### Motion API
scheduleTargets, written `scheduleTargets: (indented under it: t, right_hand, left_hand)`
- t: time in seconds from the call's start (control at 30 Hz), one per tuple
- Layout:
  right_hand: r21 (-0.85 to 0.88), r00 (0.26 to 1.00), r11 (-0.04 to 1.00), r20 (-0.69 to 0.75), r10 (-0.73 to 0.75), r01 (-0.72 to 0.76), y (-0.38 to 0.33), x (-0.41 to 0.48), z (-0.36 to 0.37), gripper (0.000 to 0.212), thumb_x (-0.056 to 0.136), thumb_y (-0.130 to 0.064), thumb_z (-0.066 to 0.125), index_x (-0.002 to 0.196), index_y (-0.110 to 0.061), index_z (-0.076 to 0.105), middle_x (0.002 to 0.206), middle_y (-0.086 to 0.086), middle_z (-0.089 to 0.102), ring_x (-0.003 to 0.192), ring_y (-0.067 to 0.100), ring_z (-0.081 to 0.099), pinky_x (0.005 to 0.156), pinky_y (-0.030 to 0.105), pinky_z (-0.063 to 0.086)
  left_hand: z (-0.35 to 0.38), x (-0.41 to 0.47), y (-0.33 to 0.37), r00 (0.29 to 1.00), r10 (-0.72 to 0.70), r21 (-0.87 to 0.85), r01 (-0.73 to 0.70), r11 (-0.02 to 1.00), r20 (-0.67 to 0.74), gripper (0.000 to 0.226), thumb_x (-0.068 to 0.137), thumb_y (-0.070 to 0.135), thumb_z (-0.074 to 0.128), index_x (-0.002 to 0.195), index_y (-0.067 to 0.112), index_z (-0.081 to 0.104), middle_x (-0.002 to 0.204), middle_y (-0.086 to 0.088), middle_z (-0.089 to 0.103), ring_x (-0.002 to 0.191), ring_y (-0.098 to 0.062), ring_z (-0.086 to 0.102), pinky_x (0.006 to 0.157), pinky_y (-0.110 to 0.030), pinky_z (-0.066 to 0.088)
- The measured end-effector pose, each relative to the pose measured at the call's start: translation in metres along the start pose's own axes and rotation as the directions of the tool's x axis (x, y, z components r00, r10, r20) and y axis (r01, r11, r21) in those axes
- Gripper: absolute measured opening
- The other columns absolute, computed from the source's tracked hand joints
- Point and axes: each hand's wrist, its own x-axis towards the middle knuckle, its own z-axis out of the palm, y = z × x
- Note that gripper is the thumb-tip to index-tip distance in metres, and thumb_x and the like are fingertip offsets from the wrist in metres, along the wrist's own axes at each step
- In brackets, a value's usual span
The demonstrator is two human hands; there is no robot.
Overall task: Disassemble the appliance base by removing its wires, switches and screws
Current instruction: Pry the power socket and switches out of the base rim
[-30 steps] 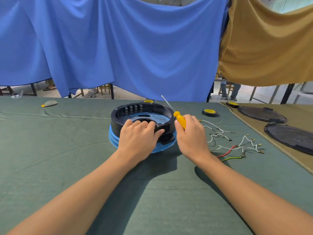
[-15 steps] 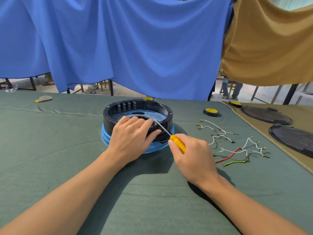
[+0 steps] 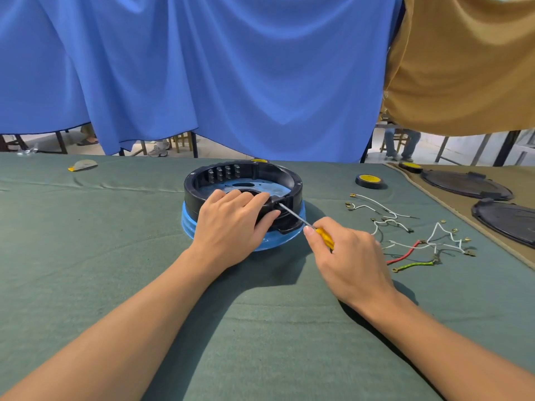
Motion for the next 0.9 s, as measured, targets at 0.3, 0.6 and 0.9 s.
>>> scheduleTargets:
  t: [0.3, 0.6, 0.9]
  right_hand:
    - [-0.035, 0.999, 0.999, 0.051, 0.002, 0.000, -0.003, 0.004, 0.004, 0.029, 0.101, -0.039, 0.039, 0.091, -0.017, 0.054, 0.070, 0.007, 0.063, 0.078, 0.041, 0.058, 0.061, 0.040, 0.037]
    - [-0.014, 1.000, 1.000, 0.022, -0.012, 0.012, -0.012, 0.013, 0.016, 0.029, 0.103, -0.036, 0.036, 0.090, -0.014, 0.051, 0.056, -0.003, 0.044, 0.062, 0.034, 0.048, 0.058, 0.037, 0.028]
    - [-0.006, 0.998, 1.000, 0.050, -0.022, 0.022, -0.009, 0.009, 0.008, 0.029, 0.103, -0.037, 0.037, 0.085, -0.017, 0.049, 0.061, -0.001, 0.049, 0.069, 0.036, 0.055, 0.059, 0.037, 0.030]
  left_hand:
    - [-0.001, 0.000, 0.003, 0.999, -0.043, -0.047, 0.044, 0.998, 0.017, 0.038, 0.093, 0.044, 0.049, 0.104, 0.016, 0.071, 0.074, 0.002, 0.068, 0.070, -0.023, 0.063, 0.066, -0.036, 0.042]
    - [-0.004, 0.003, 0.009, 0.998, -0.069, -0.104, 0.068, 0.992, -0.002, 0.036, 0.088, 0.041, 0.057, 0.113, 0.018, 0.070, 0.071, 0.005, 0.069, 0.068, -0.021, 0.066, 0.065, -0.034, 0.043]
    - [-0.005, 0.002, 0.009, 0.997, -0.067, -0.092, 0.070, 0.993, 0.037, 0.037, 0.092, 0.044, 0.051, 0.112, 0.020, 0.070, 0.069, 0.006, 0.067, 0.066, -0.020, 0.064, 0.066, -0.034, 0.041]
